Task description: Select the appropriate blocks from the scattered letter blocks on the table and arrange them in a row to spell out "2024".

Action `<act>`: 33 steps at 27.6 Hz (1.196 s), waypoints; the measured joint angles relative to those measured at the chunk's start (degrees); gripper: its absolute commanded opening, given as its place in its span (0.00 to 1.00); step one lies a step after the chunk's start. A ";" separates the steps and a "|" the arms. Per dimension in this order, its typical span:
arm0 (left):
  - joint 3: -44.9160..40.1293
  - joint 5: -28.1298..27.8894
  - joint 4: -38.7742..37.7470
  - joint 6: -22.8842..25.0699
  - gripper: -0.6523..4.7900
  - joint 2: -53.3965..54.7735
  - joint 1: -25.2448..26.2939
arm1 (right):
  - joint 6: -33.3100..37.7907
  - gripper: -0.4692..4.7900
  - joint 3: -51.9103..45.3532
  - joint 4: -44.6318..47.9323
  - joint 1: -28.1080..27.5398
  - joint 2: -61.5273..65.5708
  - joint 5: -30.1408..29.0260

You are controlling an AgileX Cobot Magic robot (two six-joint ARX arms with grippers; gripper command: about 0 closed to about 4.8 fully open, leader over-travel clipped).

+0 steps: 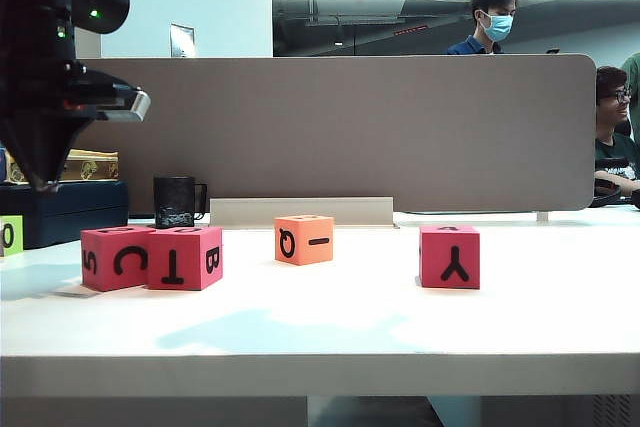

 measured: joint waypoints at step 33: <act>-8.17 10.29 16.66 0.83 0.11 1.09 -5.22 | 0.00 0.08 0.00 0.76 0.00 0.00 0.13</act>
